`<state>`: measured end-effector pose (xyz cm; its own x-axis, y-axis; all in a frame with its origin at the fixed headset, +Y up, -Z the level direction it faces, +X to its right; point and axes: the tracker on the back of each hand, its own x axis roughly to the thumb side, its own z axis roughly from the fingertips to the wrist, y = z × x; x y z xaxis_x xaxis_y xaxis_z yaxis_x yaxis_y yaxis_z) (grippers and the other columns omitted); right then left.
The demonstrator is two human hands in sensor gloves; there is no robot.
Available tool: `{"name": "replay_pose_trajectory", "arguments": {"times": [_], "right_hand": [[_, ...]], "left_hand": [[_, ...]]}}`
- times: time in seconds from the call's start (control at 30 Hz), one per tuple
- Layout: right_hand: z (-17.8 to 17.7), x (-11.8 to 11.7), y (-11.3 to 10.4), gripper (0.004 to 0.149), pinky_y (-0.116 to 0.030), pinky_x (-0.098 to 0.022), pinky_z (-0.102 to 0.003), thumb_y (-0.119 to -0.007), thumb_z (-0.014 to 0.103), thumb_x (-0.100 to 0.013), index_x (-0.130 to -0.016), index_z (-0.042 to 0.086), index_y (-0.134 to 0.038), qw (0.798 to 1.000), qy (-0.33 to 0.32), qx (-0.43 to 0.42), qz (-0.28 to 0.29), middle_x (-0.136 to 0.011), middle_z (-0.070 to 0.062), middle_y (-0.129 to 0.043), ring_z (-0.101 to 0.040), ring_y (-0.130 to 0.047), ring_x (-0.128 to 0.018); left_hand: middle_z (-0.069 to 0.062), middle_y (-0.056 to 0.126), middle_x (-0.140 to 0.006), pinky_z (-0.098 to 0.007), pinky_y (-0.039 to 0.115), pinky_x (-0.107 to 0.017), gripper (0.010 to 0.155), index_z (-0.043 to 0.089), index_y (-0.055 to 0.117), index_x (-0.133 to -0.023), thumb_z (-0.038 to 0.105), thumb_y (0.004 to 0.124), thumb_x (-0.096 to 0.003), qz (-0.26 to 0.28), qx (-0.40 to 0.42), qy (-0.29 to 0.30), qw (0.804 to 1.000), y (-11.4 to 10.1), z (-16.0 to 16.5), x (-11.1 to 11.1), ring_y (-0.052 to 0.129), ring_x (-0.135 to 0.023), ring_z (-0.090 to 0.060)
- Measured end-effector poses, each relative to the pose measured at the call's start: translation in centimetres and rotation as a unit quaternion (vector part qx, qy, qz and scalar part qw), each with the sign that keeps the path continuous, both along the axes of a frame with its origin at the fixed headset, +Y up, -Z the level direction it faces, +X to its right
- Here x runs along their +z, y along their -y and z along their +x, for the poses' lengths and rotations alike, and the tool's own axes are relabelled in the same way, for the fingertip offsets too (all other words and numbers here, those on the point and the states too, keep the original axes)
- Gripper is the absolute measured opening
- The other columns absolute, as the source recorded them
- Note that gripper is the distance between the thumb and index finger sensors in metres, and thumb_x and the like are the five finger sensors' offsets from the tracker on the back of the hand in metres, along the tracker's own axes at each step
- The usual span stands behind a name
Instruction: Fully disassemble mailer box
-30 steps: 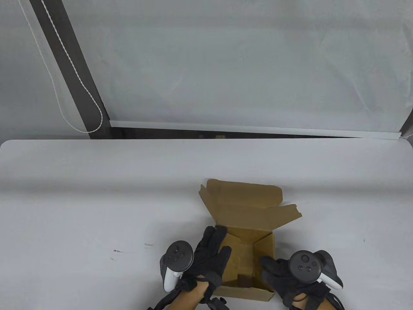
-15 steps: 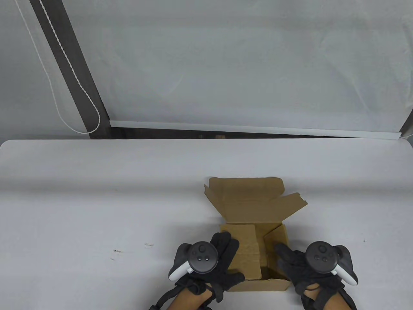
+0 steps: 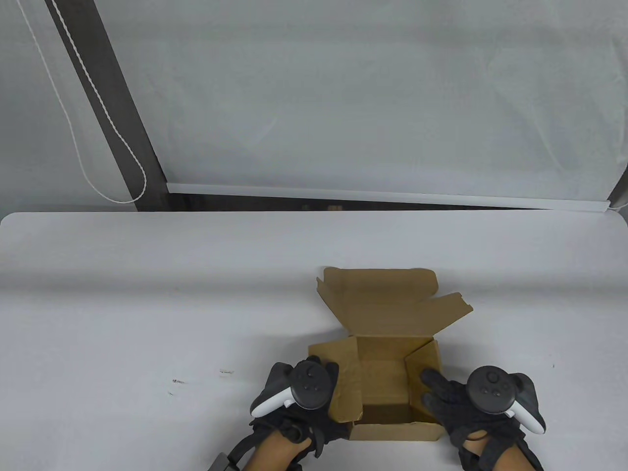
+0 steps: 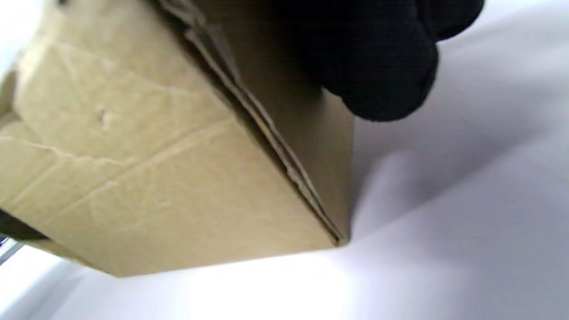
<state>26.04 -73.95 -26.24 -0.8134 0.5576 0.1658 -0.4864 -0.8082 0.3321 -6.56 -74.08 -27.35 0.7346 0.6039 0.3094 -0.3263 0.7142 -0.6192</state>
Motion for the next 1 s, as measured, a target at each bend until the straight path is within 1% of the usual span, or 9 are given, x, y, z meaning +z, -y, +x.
{"name": "replay_pose_trajectory", "arguments": {"times": [0.2,0.33,0.53,0.63,0.7,0.77,0.83,0.93,1.0], "right_hand": [[0.1,-0.1,-0.1,0.056,-0.061,-0.063,-0.063,-0.065,0.043,-0.060,-0.110,0.020,-0.053,1.000,0.002,0.012,-0.002,-0.084,-0.034,-0.079,-0.041,-0.092,-0.057],[0.0,-0.1,-0.2,0.056,-0.062,-0.062,-0.063,-0.066,0.039,-0.060,-0.108,0.015,-0.054,0.999,0.014,0.030,0.001,-0.081,-0.034,-0.081,-0.040,-0.094,-0.055],[0.8,0.0,-0.2,0.058,-0.060,-0.062,-0.063,-0.065,0.040,-0.060,-0.110,0.014,-0.050,0.998,0.034,0.043,-0.011,-0.085,-0.033,-0.080,-0.042,-0.092,-0.058],[0.7,-0.1,-0.2,0.060,-0.060,-0.063,-0.064,-0.065,0.044,-0.060,-0.110,0.015,-0.050,0.999,0.030,0.036,-0.006,-0.088,-0.034,-0.077,-0.043,-0.091,-0.060],[0.5,-0.1,-0.1,0.062,-0.059,-0.063,-0.064,-0.065,0.047,-0.060,-0.111,0.016,-0.049,0.999,0.028,0.024,-0.001,-0.089,-0.035,-0.076,-0.043,-0.091,-0.060],[0.2,0.0,0.0,0.065,-0.059,-0.063,-0.064,-0.064,0.051,-0.060,-0.112,0.017,-0.045,1.000,0.022,0.015,0.004,-0.089,-0.037,-0.075,-0.043,-0.090,-0.062],[0.0,0.0,0.1,0.068,-0.059,-0.063,-0.064,-0.062,0.053,-0.060,-0.114,0.019,-0.039,1.000,0.018,0.007,0.012,-0.088,-0.038,-0.074,-0.043,-0.090,-0.062],[-0.2,0.1,0.3,0.070,-0.058,-0.063,-0.064,-0.060,0.055,-0.060,-0.115,0.020,-0.034,1.000,0.017,0.002,0.018,-0.087,-0.040,-0.072,-0.043,-0.090,-0.062],[-0.2,0.1,0.3,0.071,-0.058,-0.063,-0.064,-0.060,0.056,-0.060,-0.115,0.020,-0.033,1.000,0.012,0.000,0.020,-0.087,-0.040,-0.072,-0.043,-0.089,-0.062]], "left_hand": [[-0.045,0.027,-0.102,-0.078,0.032,-0.062,0.094,0.002,0.016,-0.108,0.048,0.077,-0.0544,0.005,0.210,-0.081,0.974,-0.9,-3.8,-1.3,0.044,-0.095,-0.067],[-0.039,0.073,-0.089,-0.075,0.045,-0.059,0.072,-0.008,0.040,-0.105,0.040,0.067,-0.0575,0.001,0.379,-0.198,0.904,0.1,-6.0,-1.8,0.080,-0.077,-0.060],[-0.028,0.057,-0.106,-0.075,0.034,-0.064,0.071,0.003,0.031,-0.110,0.035,0.068,-0.0586,0.083,0.422,-0.378,0.820,0.2,-9.1,-1.1,0.062,-0.092,-0.055],[-0.026,0.028,-0.114,-0.075,0.016,-0.065,0.074,0.010,0.020,-0.111,0.030,0.069,-0.0592,0.120,0.448,-0.409,0.786,-0.8,-9.5,-0.3,0.031,-0.102,-0.055],[-0.024,0.013,-0.115,-0.074,0.006,-0.065,0.072,0.013,0.023,-0.112,0.029,0.069,-0.0593,0.190,0.403,-0.400,0.801,-2.2,-9.4,0.2,0.017,-0.103,-0.053],[-0.021,0.017,-0.117,-0.072,0.002,-0.065,0.067,0.015,0.033,-0.114,0.030,0.069,-0.0591,0.287,0.342,-0.333,0.830,-3.9,-8.4,0.6,0.013,-0.105,-0.049],[-0.020,0.028,-0.119,-0.070,-0.001,-0.065,0.060,0.012,0.048,-0.112,0.029,0.070,-0.0584,0.331,0.298,-0.246,0.861,-4.9,-6.9,0.6,0.011,-0.106,-0.046],[-0.024,0.048,-0.116,-0.072,0.009,-0.066,0.058,0.010,0.059,-0.108,0.035,0.069,-0.0577,0.334,0.214,-0.129,0.909,-4.6,-4.0,0.4,0.026,-0.106,-0.047],[-0.026,0.052,-0.114,-0.073,0.013,-0.065,0.060,0.008,0.061,-0.108,0.040,0.067,-0.0575,0.290,0.194,-0.107,0.931,-3.4,-2.5,0.2,0.032,-0.105,-0.050]]}}
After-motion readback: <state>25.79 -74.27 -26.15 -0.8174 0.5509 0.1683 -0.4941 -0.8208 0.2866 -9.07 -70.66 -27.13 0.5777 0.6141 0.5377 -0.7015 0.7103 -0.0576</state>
